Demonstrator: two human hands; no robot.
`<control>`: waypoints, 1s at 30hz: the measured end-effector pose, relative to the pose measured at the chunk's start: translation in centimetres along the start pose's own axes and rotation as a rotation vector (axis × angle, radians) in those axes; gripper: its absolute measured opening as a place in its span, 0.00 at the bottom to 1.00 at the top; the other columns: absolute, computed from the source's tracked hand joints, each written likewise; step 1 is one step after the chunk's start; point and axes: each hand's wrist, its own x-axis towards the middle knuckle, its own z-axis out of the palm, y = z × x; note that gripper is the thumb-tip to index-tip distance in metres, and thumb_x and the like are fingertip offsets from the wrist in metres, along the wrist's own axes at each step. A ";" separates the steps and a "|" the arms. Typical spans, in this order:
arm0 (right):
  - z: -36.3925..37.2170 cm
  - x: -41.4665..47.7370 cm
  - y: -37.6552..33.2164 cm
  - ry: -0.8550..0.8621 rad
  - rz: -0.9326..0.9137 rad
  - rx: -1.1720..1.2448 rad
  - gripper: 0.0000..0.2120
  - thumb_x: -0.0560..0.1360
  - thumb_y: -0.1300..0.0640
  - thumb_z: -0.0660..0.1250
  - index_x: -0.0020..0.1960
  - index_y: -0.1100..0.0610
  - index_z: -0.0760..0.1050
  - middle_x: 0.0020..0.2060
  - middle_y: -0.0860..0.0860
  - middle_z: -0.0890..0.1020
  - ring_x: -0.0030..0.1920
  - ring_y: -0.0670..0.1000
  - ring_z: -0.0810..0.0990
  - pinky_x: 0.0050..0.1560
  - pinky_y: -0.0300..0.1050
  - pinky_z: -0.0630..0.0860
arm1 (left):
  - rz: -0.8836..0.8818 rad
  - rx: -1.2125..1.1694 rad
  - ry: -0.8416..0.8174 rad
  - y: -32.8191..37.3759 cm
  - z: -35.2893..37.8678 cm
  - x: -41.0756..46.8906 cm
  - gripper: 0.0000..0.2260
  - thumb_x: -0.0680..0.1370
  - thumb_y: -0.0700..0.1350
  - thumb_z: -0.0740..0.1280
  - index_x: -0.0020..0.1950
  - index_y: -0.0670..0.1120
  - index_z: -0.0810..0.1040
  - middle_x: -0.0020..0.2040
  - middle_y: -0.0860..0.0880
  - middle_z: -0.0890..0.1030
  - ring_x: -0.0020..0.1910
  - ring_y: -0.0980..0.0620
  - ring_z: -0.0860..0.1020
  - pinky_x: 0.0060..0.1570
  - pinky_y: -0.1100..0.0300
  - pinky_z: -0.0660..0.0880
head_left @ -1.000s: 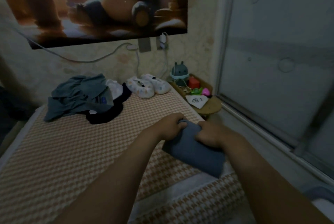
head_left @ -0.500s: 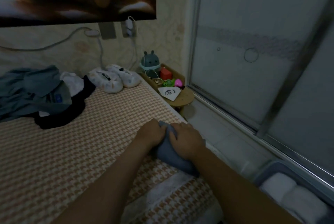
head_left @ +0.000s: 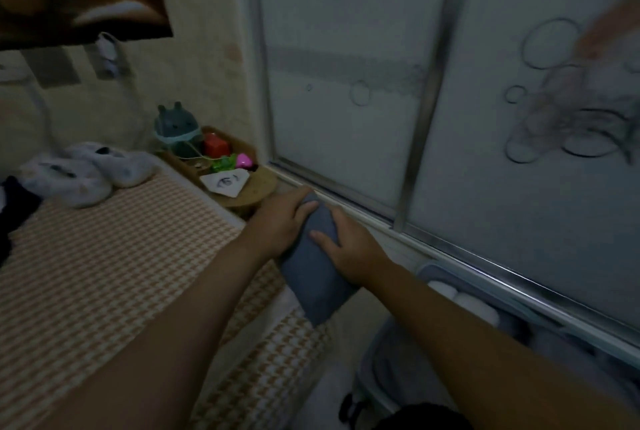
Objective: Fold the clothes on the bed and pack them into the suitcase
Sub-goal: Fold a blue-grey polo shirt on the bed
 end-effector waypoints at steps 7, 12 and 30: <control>-6.1 -5.9 10.5 0.245 0.148 -0.116 0.27 0.78 0.45 0.65 0.73 0.50 0.61 0.63 0.52 0.76 0.58 0.53 0.77 0.51 0.43 0.71 | 0.118 -0.020 -0.142 5.9 12.9 6.0 0.14 0.80 0.54 0.58 0.45 0.45 0.75 0.44 0.48 0.77 0.45 0.49 0.74 0.44 0.58 0.67; -8.4 -11.4 20.3 0.230 0.318 -0.233 0.18 0.79 0.45 0.62 0.66 0.51 0.67 0.56 0.51 0.79 0.53 0.54 0.79 0.46 0.43 0.69 | 0.090 -0.067 -0.270 7.8 23.8 6.8 0.09 0.80 0.52 0.62 0.51 0.48 0.78 0.49 0.48 0.80 0.49 0.48 0.77 0.50 0.51 0.74; -7.2 -18.2 48.8 0.495 1.036 -0.154 0.16 0.80 0.57 0.59 0.66 0.61 0.66 0.59 0.62 0.76 0.59 0.63 0.76 0.62 0.54 0.72 | 0.130 0.078 -0.908 6.1 54.5 4.5 0.19 0.80 0.44 0.60 0.70 0.41 0.66 0.67 0.42 0.69 0.66 0.42 0.68 0.65 0.53 0.65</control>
